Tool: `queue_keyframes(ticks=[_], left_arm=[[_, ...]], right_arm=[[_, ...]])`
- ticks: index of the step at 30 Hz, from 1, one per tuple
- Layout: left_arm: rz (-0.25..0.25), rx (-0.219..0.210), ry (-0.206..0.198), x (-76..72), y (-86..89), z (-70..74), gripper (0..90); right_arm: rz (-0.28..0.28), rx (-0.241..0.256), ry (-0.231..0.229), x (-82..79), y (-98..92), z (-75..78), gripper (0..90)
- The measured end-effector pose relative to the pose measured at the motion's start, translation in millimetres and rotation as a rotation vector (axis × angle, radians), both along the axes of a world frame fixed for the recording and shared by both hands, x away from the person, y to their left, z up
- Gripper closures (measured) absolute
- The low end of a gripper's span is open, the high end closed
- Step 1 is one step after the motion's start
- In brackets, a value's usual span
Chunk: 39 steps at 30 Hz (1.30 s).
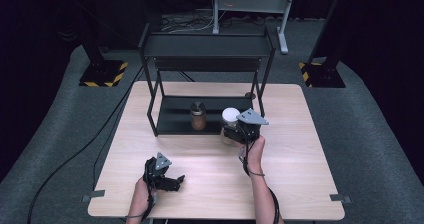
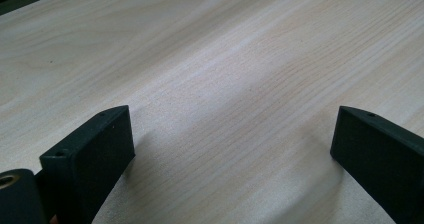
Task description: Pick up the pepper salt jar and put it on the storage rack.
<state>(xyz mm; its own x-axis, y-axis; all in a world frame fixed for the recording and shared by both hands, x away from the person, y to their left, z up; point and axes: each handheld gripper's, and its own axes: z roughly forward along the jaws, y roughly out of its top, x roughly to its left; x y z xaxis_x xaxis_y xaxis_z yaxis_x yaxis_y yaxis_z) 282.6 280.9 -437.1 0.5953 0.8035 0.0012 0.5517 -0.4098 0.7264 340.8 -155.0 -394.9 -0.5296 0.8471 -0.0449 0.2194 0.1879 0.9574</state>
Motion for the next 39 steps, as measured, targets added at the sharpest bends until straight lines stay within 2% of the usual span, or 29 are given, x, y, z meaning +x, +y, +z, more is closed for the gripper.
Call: queue_keyframes(ticks=[10, 39], left_arm=[[0.000, 0.001, 0.000, 0.1, 0.0, 0.1, 3.2], [0.002, 0.000, 0.001, -0.2, -0.4, 0.1, 3.3]], right_arm=[[0.011, 0.008, 0.023, 14.2, 5.0, 0.6, 33.2], [0.000, -0.014, 0.042, 51.6, 23.6, 2.4, 33.2]])
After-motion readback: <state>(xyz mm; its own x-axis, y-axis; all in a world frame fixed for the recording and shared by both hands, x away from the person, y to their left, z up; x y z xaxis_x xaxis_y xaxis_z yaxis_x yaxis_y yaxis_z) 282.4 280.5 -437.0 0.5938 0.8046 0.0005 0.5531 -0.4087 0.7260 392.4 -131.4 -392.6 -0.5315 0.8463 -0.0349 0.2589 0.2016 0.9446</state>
